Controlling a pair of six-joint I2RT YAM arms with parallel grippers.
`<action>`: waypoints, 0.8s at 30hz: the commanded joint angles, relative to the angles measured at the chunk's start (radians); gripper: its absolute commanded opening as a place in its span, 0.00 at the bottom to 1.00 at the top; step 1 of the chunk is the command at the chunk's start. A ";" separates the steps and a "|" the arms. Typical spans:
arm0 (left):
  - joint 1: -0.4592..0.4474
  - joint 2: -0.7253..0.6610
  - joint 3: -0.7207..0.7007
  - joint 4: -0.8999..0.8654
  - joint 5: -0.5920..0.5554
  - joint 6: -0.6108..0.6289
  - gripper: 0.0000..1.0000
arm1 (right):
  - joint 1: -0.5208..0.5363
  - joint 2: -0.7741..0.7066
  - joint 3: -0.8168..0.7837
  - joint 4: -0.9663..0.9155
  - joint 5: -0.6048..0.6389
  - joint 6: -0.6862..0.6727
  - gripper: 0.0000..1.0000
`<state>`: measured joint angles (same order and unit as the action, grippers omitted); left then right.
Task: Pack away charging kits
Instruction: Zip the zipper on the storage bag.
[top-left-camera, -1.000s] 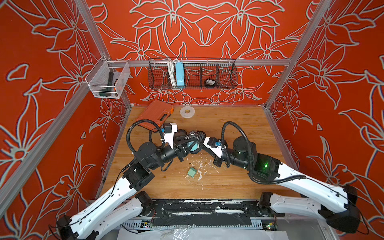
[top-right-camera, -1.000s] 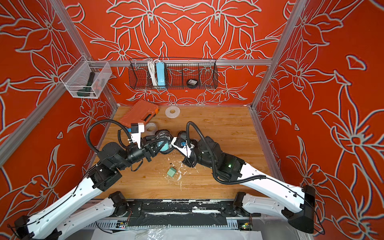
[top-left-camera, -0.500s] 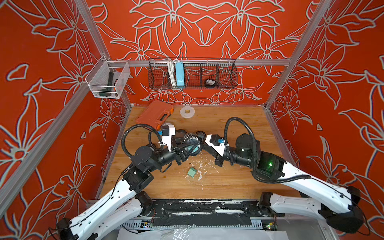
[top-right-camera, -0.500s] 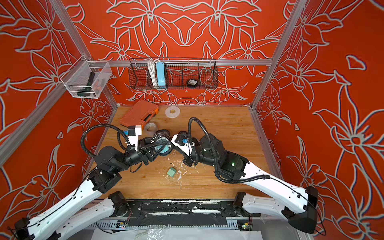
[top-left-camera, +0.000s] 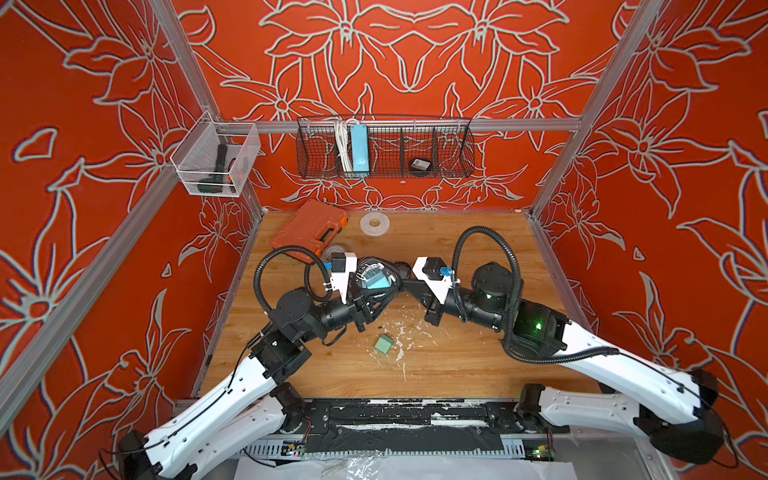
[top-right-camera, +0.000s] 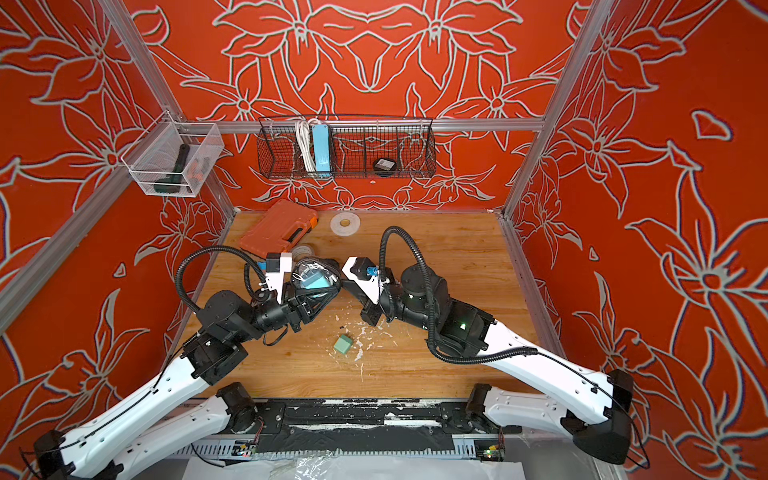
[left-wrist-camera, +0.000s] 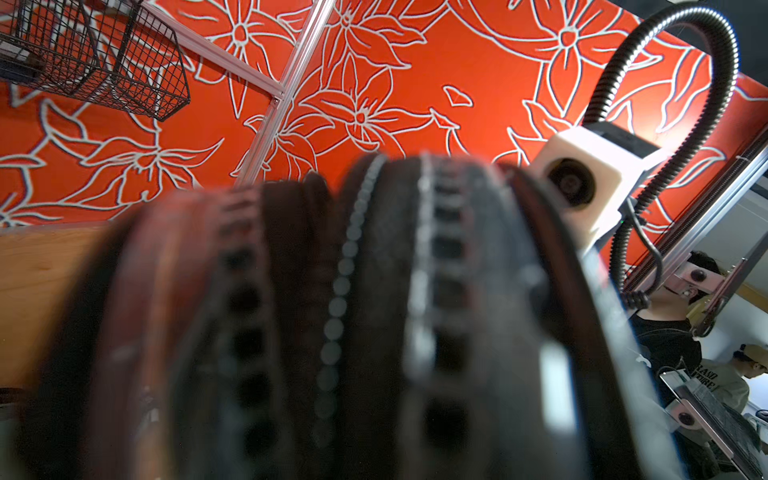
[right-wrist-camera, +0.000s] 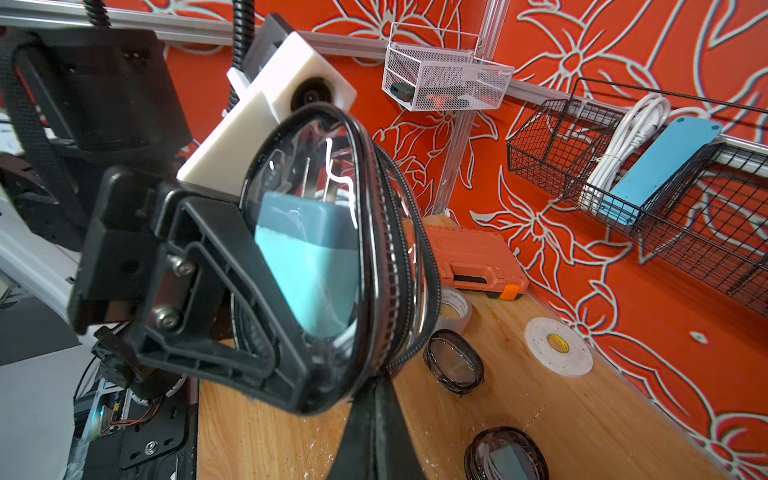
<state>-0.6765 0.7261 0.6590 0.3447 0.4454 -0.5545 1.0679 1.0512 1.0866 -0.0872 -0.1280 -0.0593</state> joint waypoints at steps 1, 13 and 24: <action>-0.005 -0.038 -0.001 -0.003 -0.006 0.008 0.20 | 0.006 -0.006 -0.002 0.061 0.032 0.004 0.00; -0.005 -0.085 0.006 0.030 -0.108 -0.016 0.34 | 0.006 -0.019 -0.068 0.093 0.002 0.035 0.00; -0.005 -0.032 -0.005 0.083 -0.137 -0.037 0.08 | 0.007 0.010 -0.062 0.120 -0.017 0.054 0.00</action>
<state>-0.6781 0.6872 0.6525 0.3691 0.3222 -0.5892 1.0695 1.0565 1.0252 0.0074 -0.1402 -0.0078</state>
